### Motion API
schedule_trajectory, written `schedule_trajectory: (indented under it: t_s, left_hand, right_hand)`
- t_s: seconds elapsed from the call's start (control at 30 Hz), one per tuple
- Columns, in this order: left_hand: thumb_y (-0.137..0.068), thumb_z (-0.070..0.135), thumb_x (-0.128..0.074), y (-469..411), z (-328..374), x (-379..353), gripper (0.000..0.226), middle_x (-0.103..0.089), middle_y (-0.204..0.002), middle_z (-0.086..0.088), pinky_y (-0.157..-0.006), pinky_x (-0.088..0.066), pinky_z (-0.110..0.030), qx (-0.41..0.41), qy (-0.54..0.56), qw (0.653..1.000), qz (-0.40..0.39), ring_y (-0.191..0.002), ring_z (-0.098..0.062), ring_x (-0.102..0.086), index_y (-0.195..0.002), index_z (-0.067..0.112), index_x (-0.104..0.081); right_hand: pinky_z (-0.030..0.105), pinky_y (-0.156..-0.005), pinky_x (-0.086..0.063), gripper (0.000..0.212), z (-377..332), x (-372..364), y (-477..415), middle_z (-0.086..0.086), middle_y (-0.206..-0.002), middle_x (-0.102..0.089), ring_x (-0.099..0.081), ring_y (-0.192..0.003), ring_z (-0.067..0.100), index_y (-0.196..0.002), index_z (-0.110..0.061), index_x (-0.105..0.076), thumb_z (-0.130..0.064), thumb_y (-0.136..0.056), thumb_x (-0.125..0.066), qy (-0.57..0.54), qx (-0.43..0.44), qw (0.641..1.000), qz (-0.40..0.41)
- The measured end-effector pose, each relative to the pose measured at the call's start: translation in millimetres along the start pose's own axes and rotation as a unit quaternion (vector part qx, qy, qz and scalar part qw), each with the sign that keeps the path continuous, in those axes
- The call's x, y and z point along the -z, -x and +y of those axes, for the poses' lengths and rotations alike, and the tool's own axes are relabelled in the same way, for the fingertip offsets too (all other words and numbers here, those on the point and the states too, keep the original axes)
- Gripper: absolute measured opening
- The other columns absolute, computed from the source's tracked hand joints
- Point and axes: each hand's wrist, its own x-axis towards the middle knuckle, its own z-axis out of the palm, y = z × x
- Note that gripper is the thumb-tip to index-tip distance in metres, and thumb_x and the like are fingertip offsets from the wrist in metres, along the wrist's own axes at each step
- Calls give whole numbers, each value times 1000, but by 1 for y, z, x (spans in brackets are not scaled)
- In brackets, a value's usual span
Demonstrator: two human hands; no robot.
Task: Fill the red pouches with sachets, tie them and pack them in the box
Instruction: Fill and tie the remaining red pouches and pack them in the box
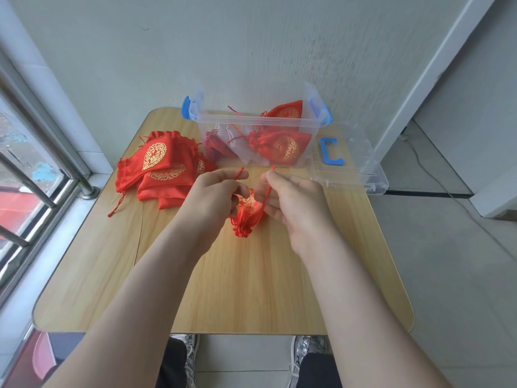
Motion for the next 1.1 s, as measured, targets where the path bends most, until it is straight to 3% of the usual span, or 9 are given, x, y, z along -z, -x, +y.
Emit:
schedule_trajectory:
  t_s: [0.13,0.23,0.43,0.53,0.7,0.83,1.0,1.1]
  left_hand:
    - [-109,8,-48,4,-5,-1,12,-81,-86,-1,-68,-52,-39,-49,-86,995,0,-62,-14,-54,-118,5,-56]
    - [-106,12,-54,3,-7,0,10,-79,-80,-2,-68,-55,-40,-60,-124,990,14,-61,-15,-58,-107,5,-62]
    - [-98,12,-63,6,-4,0,15,-62,-61,5,-60,-50,-32,-61,-195,979,-19,-55,-13,-56,-86,9,-71]
    - [-96,11,-64,5,-3,1,15,-60,-65,0,-63,-49,-36,-50,-186,981,-34,-60,-15,-53,-86,6,-74]
    - [-101,18,-61,4,-1,0,25,-70,-72,4,-68,-50,-33,-21,-155,986,-58,-63,-12,-56,-87,10,-80]
    - [-99,25,-72,3,-1,4,20,-71,-77,3,-72,-50,-33,-16,-131,987,-93,-71,-16,-55,-91,10,-81]
    - [-100,26,-75,2,-4,5,15,-75,-84,-2,-67,-52,-28,-30,-145,985,-83,-64,-10,-57,-95,13,-81]
    - [-99,24,-74,-2,-5,4,13,-74,-80,-1,-66,-53,-28,-24,-151,987,-37,-60,-7,-57,-94,14,-81]
  right_hand:
    - [17,-65,-49,15,2,0,-7,-14,-77,-75,-64,-66,-1,-100,-18,-85,-29,-99,-75,55,51,997,-13]
    - [14,-59,-49,15,-1,3,-10,-10,-85,-76,-64,-66,3,-108,-16,-84,-26,-99,-76,92,91,991,-46]
    - [26,-72,-58,10,-1,11,-21,-1,-81,-81,-78,-75,13,-105,-17,-82,-20,-96,-80,190,180,962,-77]
    - [29,-85,-61,10,2,16,-23,-11,-87,-81,-77,-85,5,-101,-23,-85,-25,-92,-84,230,215,948,-51]
    - [25,-83,-61,10,4,19,-25,-14,-89,-80,-73,-82,-1,-102,-25,-85,-26,-92,-84,263,215,939,-46]
    - [22,-80,-59,11,1,22,-26,-11,-82,-80,-75,-80,0,-100,-24,-84,-24,-90,-86,245,216,944,-39]
    - [32,-82,-61,15,-1,25,-26,-6,-76,-79,-76,-75,8,-105,-26,-77,-23,-92,-83,243,216,945,-29]
    - [18,-72,-57,24,-3,23,-20,-10,-79,-77,-72,-71,2,-106,-28,-77,-12,-88,-75,308,268,912,-48]
